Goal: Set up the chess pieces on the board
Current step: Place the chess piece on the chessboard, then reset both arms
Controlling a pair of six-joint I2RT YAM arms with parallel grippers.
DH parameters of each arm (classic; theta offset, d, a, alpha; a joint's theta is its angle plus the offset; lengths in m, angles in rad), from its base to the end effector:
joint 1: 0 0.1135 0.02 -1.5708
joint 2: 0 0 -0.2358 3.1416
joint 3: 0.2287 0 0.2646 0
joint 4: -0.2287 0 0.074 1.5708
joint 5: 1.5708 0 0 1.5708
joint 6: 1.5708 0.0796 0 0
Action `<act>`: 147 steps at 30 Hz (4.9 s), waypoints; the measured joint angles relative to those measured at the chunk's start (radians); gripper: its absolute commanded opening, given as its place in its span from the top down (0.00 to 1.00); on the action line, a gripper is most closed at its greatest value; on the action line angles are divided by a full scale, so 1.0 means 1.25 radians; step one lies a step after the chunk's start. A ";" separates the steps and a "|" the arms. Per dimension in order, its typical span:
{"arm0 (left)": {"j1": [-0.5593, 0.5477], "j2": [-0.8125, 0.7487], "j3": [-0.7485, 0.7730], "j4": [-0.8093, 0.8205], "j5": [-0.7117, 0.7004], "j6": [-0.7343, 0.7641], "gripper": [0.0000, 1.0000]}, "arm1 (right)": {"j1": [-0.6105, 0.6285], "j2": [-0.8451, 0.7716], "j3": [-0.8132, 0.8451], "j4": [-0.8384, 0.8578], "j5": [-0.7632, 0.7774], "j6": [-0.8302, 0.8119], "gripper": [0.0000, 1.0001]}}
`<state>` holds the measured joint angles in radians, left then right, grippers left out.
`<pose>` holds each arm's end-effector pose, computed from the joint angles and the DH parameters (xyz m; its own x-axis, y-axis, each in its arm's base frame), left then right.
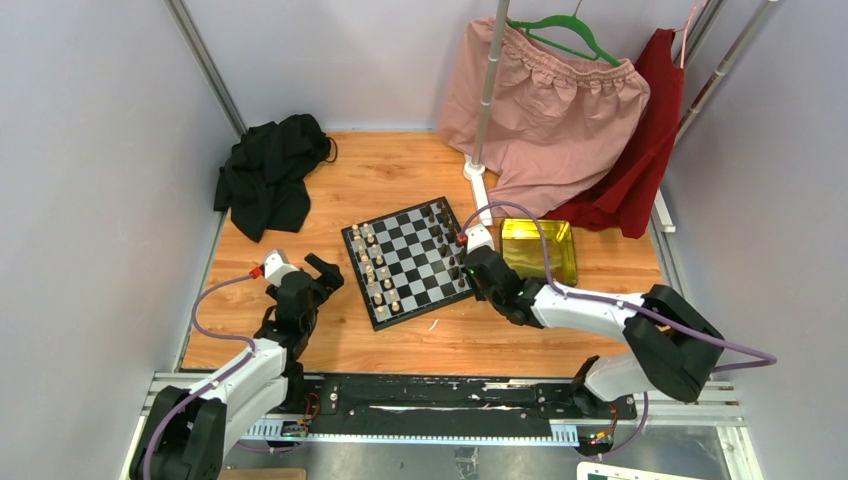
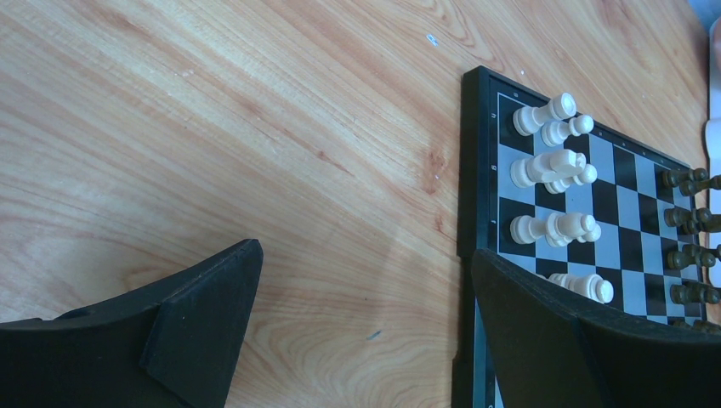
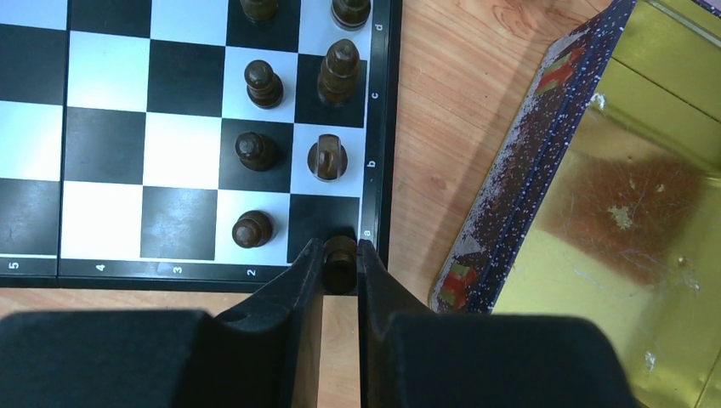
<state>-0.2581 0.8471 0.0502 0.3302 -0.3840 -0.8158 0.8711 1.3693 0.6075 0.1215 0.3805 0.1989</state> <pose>0.2192 -0.0270 0.0813 -0.2349 -0.6364 -0.7348 -0.3763 0.7565 -0.5349 0.2282 0.2252 0.1217 -0.4796 -0.2849 -0.8300 -0.4323 0.8998 -0.0591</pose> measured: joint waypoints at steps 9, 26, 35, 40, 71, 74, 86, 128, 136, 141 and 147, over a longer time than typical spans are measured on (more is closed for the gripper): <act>0.000 0.000 0.000 0.000 0.000 0.000 0.00 | 0.000 0.020 0.000 0.027 0.007 0.009 1.00; 0.000 0.000 0.000 0.000 0.000 0.000 0.00 | 0.000 0.045 0.001 0.055 0.007 0.013 1.00; 0.000 -0.001 0.000 0.000 0.003 0.000 0.00 | 0.000 0.052 0.004 0.061 0.007 0.015 1.00; 0.000 -0.001 0.000 0.000 0.003 0.000 0.00 | 0.002 0.056 0.006 0.065 0.007 0.015 1.00; 0.000 -0.002 0.000 -0.001 0.006 0.000 0.00 | 0.016 0.062 0.019 0.023 0.011 0.030 0.62; 0.000 -0.002 0.000 -0.001 0.006 0.000 0.00 | 0.019 0.043 0.019 0.014 0.012 0.029 0.62; 0.000 -0.002 0.000 -0.001 0.006 -0.003 0.00 | 0.031 -0.068 0.019 -0.034 0.063 0.029 0.62; 0.000 0.004 0.192 -0.099 -0.049 0.151 0.00 | -0.118 0.197 0.456 -0.125 0.276 -0.179 0.45; 0.000 0.073 0.235 -0.049 -0.091 0.260 0.00 | -0.266 0.100 0.385 -0.060 0.194 -0.190 0.42; 0.000 0.160 0.261 0.017 -0.097 0.313 0.00 | -0.319 0.098 0.363 -0.020 0.161 -0.197 0.42; 0.000 0.206 0.285 0.102 -0.094 0.374 0.00 | -0.353 0.099 0.335 -0.002 0.150 -0.196 0.42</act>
<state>-0.2584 1.1046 0.4068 0.4572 -0.5018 -0.3485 0.4297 1.4933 1.0264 0.1184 0.5686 -0.0463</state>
